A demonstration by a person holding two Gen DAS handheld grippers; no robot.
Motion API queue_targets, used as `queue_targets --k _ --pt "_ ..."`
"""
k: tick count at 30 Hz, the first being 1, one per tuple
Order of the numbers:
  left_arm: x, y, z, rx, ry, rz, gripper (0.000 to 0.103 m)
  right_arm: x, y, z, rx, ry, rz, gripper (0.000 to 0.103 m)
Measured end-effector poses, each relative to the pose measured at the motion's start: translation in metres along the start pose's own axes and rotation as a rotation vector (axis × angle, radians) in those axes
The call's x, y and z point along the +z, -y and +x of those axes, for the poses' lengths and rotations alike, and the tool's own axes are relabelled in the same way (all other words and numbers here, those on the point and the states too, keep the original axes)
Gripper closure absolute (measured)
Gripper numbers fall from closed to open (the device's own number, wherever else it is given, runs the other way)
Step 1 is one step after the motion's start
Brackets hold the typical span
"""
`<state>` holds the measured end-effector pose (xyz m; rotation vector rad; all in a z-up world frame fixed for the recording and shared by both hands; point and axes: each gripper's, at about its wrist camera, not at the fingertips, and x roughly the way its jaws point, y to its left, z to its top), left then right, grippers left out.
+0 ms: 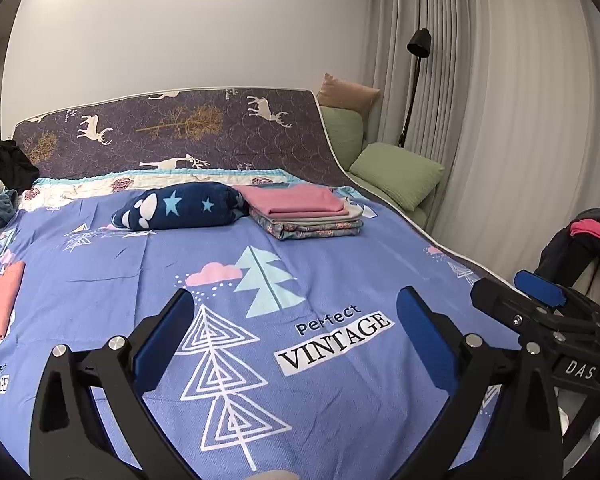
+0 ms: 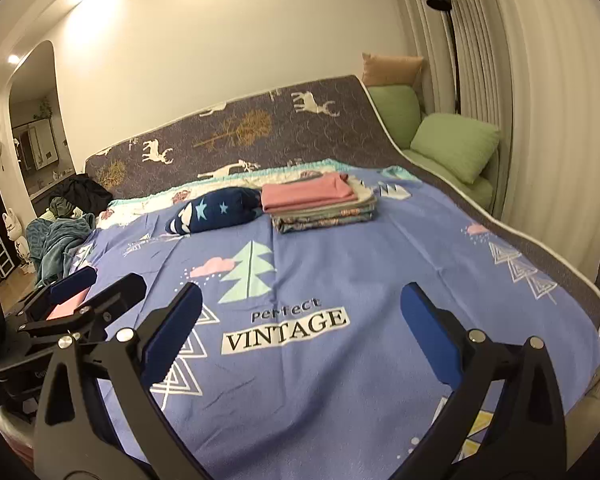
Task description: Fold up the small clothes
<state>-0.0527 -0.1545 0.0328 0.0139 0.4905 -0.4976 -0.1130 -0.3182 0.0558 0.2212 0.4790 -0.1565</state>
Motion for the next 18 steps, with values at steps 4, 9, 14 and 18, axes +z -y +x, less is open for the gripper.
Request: queue_targets --k 4,9,14,18 --pt "-0.0014 -0.0003 -0.0009 -0.009 0.004 0.002 0.002 -0.0001 0.0025 0.0005 -0.01 0.002 0.014 0.002" --pt "-0.0049 -0.0006 0.0013 0.015 0.009 0.021 0.002 -0.0003 0.0043 0.0041 -0.029 0.0 0.004 0.002" --pt "-0.0061 -0.0033 0.0007 0.027 0.012 0.023 0.002 0.0003 0.0063 0.0087 -0.036 -0.005 0.005 0.002" --pt "-0.0041 -0.0029 -0.0042 0.016 0.027 0.034 0.002 0.0005 0.006 0.0087 -0.036 -0.004 0.004 0.002"
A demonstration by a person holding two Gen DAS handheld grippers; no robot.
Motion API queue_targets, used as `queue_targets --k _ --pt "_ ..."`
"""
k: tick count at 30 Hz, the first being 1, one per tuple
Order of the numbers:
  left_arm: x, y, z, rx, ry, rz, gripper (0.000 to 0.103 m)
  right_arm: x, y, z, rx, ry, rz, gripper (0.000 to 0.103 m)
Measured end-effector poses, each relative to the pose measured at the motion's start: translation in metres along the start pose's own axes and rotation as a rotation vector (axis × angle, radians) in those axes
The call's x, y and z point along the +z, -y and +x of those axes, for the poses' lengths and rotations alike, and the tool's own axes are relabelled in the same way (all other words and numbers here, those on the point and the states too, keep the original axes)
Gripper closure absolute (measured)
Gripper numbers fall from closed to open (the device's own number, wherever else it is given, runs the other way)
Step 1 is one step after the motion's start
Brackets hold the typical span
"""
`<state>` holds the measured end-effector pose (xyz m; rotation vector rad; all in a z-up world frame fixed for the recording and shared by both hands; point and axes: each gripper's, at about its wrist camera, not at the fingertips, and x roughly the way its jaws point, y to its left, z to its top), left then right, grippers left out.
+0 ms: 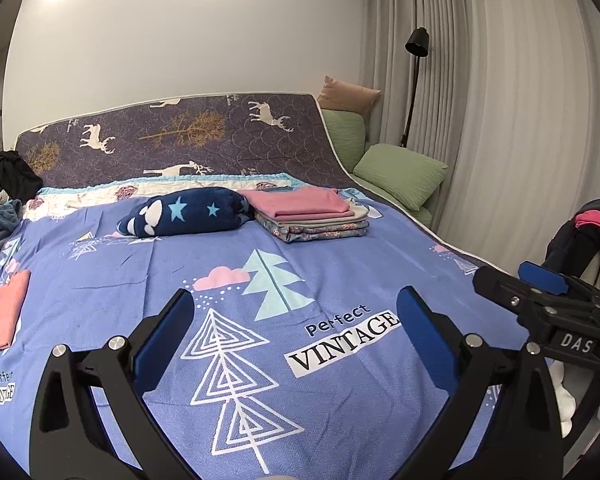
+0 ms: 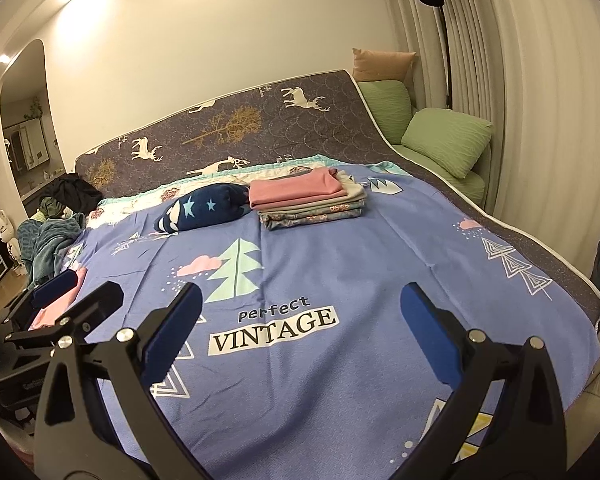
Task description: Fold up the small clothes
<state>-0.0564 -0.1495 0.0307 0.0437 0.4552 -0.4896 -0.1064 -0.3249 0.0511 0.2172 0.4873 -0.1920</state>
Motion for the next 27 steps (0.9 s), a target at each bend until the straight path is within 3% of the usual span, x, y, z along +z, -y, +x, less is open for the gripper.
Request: queue_targets --k 27 --pt "0.003 -0.002 -0.011 -0.016 0.038 0.007 0.002 0.002 -0.004 -0.002 -0.004 0.016 -0.013 0.002"
